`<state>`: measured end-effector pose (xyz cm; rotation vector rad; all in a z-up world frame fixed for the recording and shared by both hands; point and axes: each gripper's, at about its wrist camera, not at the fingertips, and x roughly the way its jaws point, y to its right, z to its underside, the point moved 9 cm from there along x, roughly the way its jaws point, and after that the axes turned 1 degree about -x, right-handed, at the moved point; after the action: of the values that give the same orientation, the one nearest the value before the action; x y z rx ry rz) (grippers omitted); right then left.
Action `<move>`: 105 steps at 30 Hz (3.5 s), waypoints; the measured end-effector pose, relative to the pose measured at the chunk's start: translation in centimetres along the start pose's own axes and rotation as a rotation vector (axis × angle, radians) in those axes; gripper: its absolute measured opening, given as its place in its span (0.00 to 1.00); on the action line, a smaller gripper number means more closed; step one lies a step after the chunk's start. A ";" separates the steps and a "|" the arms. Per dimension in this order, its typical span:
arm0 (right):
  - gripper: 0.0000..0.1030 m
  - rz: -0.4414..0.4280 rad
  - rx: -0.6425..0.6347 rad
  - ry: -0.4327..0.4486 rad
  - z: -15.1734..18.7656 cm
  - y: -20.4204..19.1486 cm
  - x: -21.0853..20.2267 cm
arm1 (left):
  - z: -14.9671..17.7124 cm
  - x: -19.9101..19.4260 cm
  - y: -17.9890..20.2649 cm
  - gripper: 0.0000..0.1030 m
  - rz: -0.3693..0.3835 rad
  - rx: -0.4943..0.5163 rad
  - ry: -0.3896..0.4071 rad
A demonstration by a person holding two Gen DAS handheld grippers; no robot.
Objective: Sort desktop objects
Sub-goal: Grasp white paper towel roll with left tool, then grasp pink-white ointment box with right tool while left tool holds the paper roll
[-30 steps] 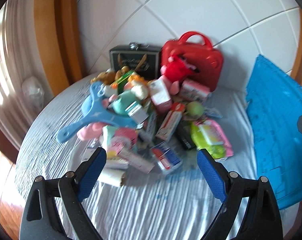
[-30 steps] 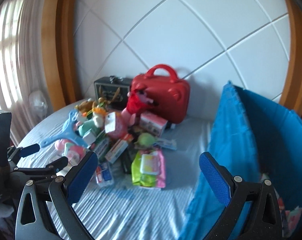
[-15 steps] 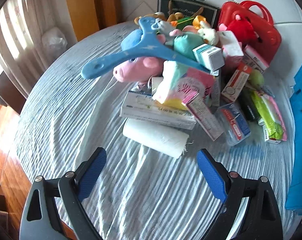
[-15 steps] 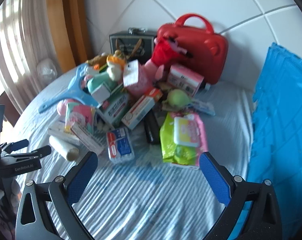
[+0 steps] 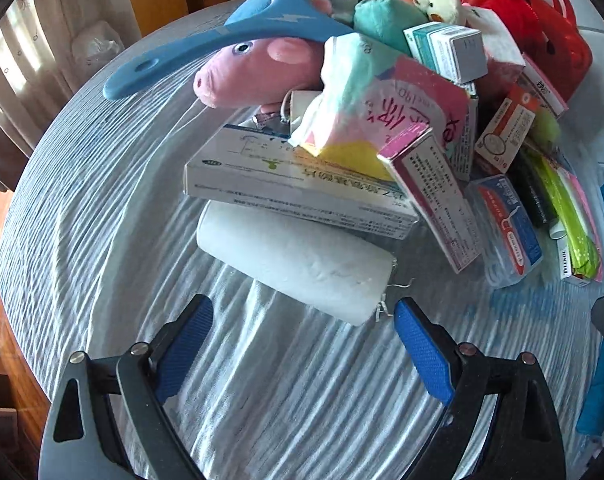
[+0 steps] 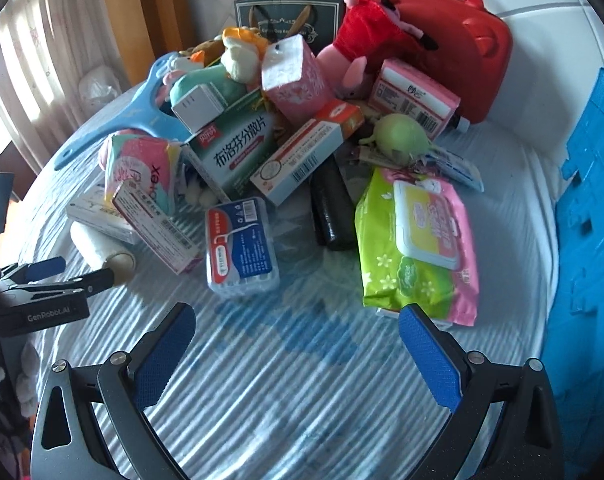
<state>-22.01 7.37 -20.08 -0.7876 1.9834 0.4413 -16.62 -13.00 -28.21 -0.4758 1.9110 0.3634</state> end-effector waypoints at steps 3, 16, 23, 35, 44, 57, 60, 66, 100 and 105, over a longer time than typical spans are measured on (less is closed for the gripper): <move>1.00 -0.009 -0.003 -0.012 -0.1 -0.3 0.8 | 0.3 0.1 -1.9 0.90 -0.010 -0.027 -0.012; 1.00 -0.066 -0.054 -0.043 -0.6 -5.0 2.3 | 3.4 -1.6 -14.4 0.90 -0.190 -0.157 -0.031; 1.00 -0.085 -0.115 -0.058 -1.0 -8.6 3.5 | 0.7 -4.4 -13.1 0.90 -0.110 -0.151 0.054; 1.00 -0.106 -0.226 -0.097 -1.8 -13.4 6.0 | -2.7 1.5 -7.8 0.76 0.023 -0.013 -0.019; 0.58 -0.077 -0.229 -0.152 -0.7 -14.1 7.5 | -3.0 3.8 -6.5 0.53 0.020 0.081 -0.029; 0.81 -0.065 -0.087 -0.188 -0.7 -15.2 7.5 | -1.0 3.7 -7.9 0.48 0.071 0.086 -0.013; 0.82 -0.029 -0.052 -0.189 -1.1 -15.8 8.1 | -1.4 4.2 -7.6 0.48 0.048 0.124 0.000; 0.93 0.037 -0.004 -0.203 -0.8 -16.1 9.4 | -1.6 4.4 -8.8 0.48 0.082 0.130 -0.015; 0.18 -0.019 0.125 -0.208 1.3 -16.4 7.5 | -5.9 5.8 -12.6 0.47 0.110 0.206 0.030; 0.18 -0.039 0.085 -0.149 0.6 -17.3 5.0 | -7.1 2.7 -13.4 0.45 0.108 0.192 0.098</move>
<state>-11.66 -6.72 -24.60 -0.7180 1.8327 0.3787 -16.73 -28.36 -28.44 -0.2677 2.0484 0.2269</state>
